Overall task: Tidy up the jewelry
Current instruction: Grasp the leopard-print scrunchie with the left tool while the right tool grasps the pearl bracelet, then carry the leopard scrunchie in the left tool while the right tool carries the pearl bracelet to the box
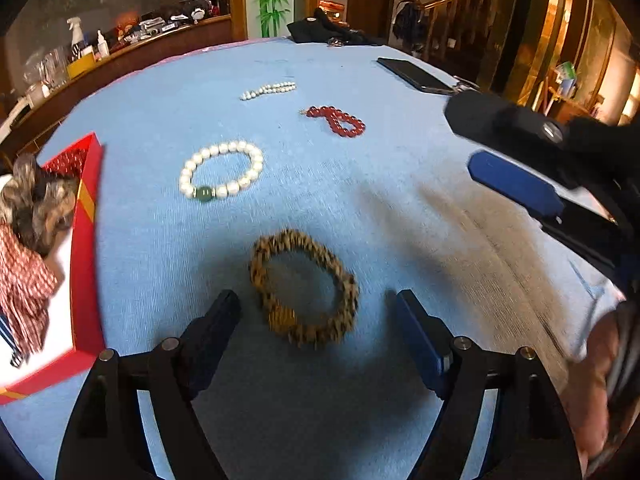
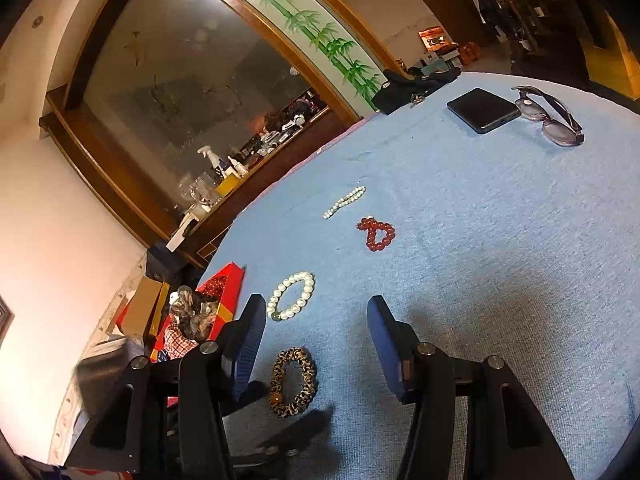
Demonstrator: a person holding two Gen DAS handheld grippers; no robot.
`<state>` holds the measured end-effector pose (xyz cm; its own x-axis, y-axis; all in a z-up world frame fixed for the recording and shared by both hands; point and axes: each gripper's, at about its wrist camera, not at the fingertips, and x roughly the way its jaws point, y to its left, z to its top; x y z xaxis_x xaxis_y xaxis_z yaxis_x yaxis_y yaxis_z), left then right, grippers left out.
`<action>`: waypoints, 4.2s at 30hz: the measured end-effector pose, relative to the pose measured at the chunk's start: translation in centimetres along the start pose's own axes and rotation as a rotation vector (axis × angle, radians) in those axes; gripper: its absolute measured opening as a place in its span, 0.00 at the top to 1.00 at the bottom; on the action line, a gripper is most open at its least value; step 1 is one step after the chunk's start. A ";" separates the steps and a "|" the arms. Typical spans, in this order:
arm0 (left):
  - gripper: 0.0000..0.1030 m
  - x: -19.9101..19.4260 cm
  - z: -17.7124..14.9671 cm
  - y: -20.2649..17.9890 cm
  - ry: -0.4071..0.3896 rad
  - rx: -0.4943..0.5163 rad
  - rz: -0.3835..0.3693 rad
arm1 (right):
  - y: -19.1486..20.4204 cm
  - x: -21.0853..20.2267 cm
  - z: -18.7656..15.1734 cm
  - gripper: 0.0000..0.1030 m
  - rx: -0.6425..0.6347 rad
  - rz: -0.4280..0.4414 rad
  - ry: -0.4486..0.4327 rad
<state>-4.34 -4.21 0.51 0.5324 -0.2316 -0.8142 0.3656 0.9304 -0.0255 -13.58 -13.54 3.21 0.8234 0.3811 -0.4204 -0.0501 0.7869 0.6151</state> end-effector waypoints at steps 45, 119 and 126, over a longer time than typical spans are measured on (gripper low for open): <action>0.90 -4.4 0.1 6.3 -0.191 -0.126 -0.033 | 5.1 13.0 4.2 0.91 -0.282 -0.205 0.196; 0.90 -11.7 -2.1 10.1 -0.344 -0.199 0.038 | 11.5 6.6 -0.8 0.90 -0.329 0.072 0.164; 0.90 -12.8 -3.0 12.0 -0.370 -0.239 0.038 | 13.7 6.5 -1.5 0.90 -0.366 0.081 0.172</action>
<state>-9.06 10.80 8.92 0.7957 -0.2419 -0.5554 0.1769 0.9696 -0.1689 -9.71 0.48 7.94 0.7038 0.4998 -0.5048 -0.3341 0.8600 0.3856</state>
